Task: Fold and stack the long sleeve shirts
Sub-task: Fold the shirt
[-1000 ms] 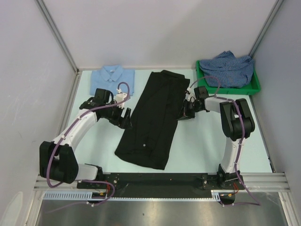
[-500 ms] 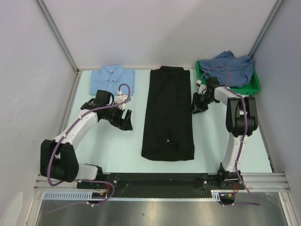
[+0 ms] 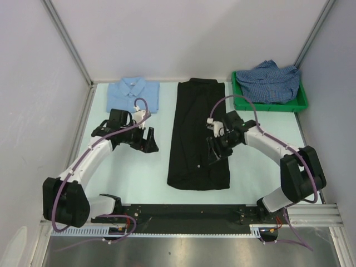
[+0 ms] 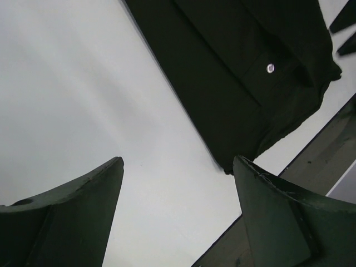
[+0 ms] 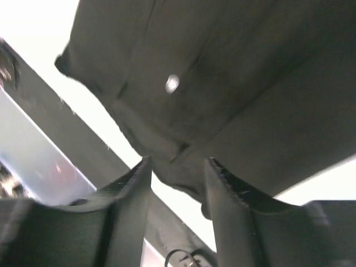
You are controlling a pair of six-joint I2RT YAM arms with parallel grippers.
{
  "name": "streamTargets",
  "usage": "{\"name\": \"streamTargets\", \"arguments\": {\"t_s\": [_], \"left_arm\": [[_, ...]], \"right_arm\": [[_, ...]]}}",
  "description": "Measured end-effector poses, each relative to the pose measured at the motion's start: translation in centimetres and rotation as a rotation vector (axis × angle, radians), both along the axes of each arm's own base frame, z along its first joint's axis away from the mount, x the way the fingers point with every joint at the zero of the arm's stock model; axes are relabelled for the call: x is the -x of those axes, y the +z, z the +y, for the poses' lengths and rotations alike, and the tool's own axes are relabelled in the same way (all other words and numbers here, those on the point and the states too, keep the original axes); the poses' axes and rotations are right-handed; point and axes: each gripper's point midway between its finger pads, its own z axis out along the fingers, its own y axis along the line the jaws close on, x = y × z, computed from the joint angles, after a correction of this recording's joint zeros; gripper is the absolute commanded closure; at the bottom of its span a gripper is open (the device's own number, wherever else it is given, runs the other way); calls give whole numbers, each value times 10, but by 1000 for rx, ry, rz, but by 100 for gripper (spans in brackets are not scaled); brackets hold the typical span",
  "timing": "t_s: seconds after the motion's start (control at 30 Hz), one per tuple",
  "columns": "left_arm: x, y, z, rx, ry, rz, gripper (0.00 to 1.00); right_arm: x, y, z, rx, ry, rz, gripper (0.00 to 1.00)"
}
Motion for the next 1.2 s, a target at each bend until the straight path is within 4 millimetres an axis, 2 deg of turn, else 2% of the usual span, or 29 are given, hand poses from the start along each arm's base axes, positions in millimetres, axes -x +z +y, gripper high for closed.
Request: {"name": "streamTargets", "arguments": {"t_s": [0.07, 0.13, 0.27, 0.4, 0.5, 0.53, 0.6, 0.7, 0.8, 0.9, 0.93, 1.0, 1.07, 1.1, 1.17, 1.2], "left_arm": [[-2, 6, -1, 14, 26, -13, 14], [-5, 13, -1, 26, 52, -28, 14], [-7, 22, -1, 41, 88, -47, 14], [-6, 30, 1, 51, 115, -76, 14], [-4, 29, 2, 52, 130, -73, 14], [-4, 28, 2, 48, 134, -71, 14], [-4, 24, 4, 39, 144, -67, 14], [-5, 23, 5, 33, 154, -66, 15], [-5, 22, 5, 33, 153, -68, 13], [-3, 21, 3, 22, 133, -74, 8], [-1, 20, 0, 13, 115, -77, 1], [4, 18, -6, -4, 62, -89, 1], [10, 17, -12, -15, 8, -101, 1], [11, 16, -13, -22, -18, -112, 1], [13, 16, -15, -42, -70, -146, 1], [12, 17, -16, -61, -111, -179, 1]], "right_arm": [[23, -14, 8, 30, 40, 54, 50], [37, -23, 12, 62, 59, 85, 50], [46, -35, 17, 111, 46, 126, 51], [53, -56, 6, 186, -11, 181, 54], [59, -67, 3, 221, -32, 219, 67], [60, -69, 4, 224, -31, 224, 85], [61, -74, 6, 230, -28, 240, 97], [64, -80, 10, 239, -24, 278, 100], [65, -76, 18, 214, -6, 286, 100], [72, -73, 29, 187, 32, 288, 82], [74, -72, 31, 181, 41, 293, 67], [79, -70, 35, 162, 67, 303, 51], [83, -65, 36, 144, 104, 304, 43], [83, -62, 36, 133, 115, 298, 33], [78, -46, 35, 100, 154, 260, 24], [70, -31, 35, 69, 193, 191, 14]]}}
